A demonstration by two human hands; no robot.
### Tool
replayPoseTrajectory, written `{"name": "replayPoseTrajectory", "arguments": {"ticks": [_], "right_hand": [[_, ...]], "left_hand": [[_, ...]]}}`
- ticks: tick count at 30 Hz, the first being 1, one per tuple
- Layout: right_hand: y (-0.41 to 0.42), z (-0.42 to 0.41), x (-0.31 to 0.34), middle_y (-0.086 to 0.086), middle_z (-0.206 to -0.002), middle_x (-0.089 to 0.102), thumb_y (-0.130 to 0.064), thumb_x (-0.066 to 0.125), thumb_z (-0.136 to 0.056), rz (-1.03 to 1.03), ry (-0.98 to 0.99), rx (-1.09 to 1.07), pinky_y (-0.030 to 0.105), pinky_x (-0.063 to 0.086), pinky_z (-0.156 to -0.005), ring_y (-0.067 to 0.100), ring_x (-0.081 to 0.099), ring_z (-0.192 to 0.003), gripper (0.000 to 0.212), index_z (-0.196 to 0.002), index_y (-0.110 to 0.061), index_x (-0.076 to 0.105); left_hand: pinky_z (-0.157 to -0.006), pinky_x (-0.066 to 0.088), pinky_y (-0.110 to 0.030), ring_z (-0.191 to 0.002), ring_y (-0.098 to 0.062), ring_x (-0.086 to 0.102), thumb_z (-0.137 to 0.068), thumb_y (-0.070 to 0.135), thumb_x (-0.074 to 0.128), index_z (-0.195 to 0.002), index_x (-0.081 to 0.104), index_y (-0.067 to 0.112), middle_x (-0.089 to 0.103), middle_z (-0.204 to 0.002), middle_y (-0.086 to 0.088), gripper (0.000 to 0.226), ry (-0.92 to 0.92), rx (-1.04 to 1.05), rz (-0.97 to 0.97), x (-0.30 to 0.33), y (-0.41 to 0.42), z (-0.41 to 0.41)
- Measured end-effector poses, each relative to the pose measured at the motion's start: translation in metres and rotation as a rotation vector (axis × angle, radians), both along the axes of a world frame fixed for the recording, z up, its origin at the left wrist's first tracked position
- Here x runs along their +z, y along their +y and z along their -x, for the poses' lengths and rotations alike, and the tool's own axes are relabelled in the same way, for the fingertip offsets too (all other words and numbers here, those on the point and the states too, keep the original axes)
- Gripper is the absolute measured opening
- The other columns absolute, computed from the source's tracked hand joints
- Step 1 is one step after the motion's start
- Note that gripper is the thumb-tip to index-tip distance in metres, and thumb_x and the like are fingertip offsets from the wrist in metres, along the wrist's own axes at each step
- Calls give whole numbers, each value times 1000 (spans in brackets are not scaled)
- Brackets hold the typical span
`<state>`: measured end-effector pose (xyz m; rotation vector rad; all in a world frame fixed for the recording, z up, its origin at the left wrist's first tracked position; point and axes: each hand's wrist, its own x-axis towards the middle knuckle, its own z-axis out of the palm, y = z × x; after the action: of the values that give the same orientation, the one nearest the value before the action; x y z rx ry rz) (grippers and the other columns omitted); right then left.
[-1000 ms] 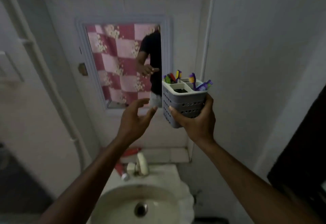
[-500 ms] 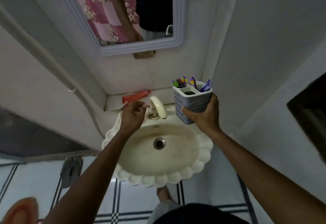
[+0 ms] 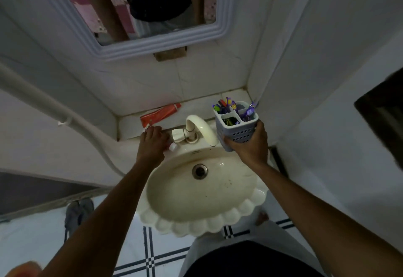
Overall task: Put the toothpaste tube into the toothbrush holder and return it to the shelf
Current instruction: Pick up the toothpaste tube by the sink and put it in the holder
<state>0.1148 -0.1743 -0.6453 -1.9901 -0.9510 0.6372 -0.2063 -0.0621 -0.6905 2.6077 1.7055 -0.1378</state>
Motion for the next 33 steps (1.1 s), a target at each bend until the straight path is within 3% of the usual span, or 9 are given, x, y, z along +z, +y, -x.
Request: {"name": "replayPoseTrajectory", "arguments": {"ticks": [5, 7, 9, 12, 15, 19, 22, 27, 33], "right_hand": [[10, 7, -8, 3, -154, 55, -56, 104, -57, 16, -34, 60, 45, 60, -103, 28, 58, -142, 129, -161, -18, 36], [11, 9, -14, 8, -154, 53, -55, 104, -59, 46, -66, 92, 49, 61, -102, 31, 57, -142, 131, -161, -14, 34], [9, 10, -19, 12, -155, 53, -54, 104, -60, 69, -68, 108, 52, 61, -100, 34, 56, -142, 133, -161, -11, 30], [5, 7, -22, 12, -156, 53, -62, 101, -56, 47, -19, 129, 51, 60, -103, 34, 53, -145, 139, -162, -13, 26], [1, 1, -21, 10, -157, 54, -76, 95, -50, 22, 26, 137, 49, 58, -107, 32, 51, -147, 148, -164, -16, 22], [-5, -7, -18, 4, -161, 50, -82, 95, -54, 9, 80, 213, 50, 56, -112, 28, 49, -150, 146, -166, -29, 19], [-5, -16, -13, 0, -158, 47, -85, 91, -59, 16, 94, 280, 49, 55, -113, 25, 48, -149, 141, -168, -34, 18], [2, -25, -5, -11, -140, 50, -78, 94, -61, -12, 84, 319, 44, 60, -102, 22, 55, -135, 123, -158, -30, 34], [3, -28, -2, -6, -145, 53, -83, 91, -58, 30, 69, 329, 48, 60, -102, 22, 55, -137, 127, -158, -31, 34]], "left_hand": [[-117, 31, -58, -128, -36, 59, -79, 12, 84, -118, 66, 22, 69, -123, -7, 44, -4, -65, -74, 8, -3, 2], [-124, 23, -62, -133, -32, 61, -90, 26, 80, -123, 65, 25, 72, -128, -4, 36, -98, 40, -3, 19, -15, 4], [-120, 31, -61, -126, -27, 65, -99, 45, 70, -130, 63, 27, 73, -127, -1, 37, -296, 213, 80, 37, -31, 3], [-77, 63, -44, -88, -26, 77, -100, 65, 58, -130, 57, 32, 72, -109, -4, 45, -752, 459, 269, 92, -57, -15], [-45, 56, -33, -54, -22, 71, -104, 63, 52, -130, 55, 33, 72, -95, -17, 39, -962, 555, 363, 147, -65, -46], [-48, 56, -28, -59, -9, 71, -103, 57, 61, -134, 63, 24, 75, -99, -6, 45, -961, 404, 338, 195, -50, -90], [-60, 64, -30, -76, -17, 78, -98, 45, 74, -139, 64, 25, 71, -112, 7, 46, -890, 222, 356, 215, -34, -123], [-73, 64, -34, -76, -12, 75, -93, 19, 81, -124, 76, 17, 79, -107, -2, 32, -611, 72, 250, 214, -6, -168], [-86, 62, -42, -94, -25, 74, -92, 18, 75, -120, 75, 18, 78, -109, -6, 28, -463, 46, 171, 192, 5, -199]]}}
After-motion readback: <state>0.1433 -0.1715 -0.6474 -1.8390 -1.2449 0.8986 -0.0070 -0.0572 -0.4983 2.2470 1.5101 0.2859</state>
